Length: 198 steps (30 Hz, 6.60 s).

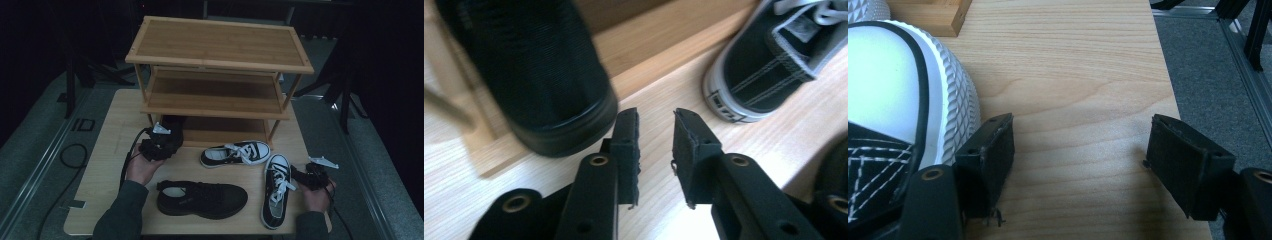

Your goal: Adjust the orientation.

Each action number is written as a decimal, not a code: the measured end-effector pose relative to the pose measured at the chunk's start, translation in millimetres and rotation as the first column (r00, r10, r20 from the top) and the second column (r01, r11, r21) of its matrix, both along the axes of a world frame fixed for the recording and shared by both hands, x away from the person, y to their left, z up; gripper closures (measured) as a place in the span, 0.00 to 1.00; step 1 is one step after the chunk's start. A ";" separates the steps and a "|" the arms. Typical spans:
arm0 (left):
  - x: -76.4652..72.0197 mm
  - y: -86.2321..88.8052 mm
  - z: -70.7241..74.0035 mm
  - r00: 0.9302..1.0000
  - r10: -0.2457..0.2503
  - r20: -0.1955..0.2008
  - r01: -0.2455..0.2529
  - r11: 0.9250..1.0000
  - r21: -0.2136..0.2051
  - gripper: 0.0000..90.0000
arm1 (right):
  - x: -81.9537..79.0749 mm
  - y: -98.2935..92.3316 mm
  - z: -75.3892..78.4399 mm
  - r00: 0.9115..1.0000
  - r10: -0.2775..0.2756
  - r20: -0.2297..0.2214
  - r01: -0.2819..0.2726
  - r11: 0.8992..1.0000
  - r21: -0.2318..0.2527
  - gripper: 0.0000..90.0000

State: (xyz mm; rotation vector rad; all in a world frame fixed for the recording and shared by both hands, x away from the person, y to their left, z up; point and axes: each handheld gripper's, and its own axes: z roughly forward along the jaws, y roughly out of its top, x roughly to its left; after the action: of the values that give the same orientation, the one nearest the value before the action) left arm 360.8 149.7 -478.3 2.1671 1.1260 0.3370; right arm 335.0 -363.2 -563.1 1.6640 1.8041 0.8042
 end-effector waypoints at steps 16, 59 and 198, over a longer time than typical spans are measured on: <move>22.7 -56.2 -12.9 0.968 -0.241 -0.071 0.246 0.966 0.077 0.99 | 0.0 0.0 0.0 1.000 0.000 0.000 0.000 1.000 0.000 0.30; 16.0 -90.8 -26.1 0.823 -0.544 -0.166 0.550 0.835 -0.006 1.00 | 0.3 -0.1 0.0 1.000 0.001 0.000 -0.001 1.000 0.000 0.30; -67.4 35.0 5.2 0.986 -0.129 -0.107 0.149 0.964 0.220 0.89 | 1.7 1.6 0.0 1.000 -0.012 -0.001 0.012 1.000 0.000 0.30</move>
State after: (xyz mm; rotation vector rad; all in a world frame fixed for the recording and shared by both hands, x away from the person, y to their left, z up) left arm 293.4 184.7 -473.2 2.4712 1.0181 0.3194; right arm 336.7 -361.6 -563.0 1.6734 1.7930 0.7981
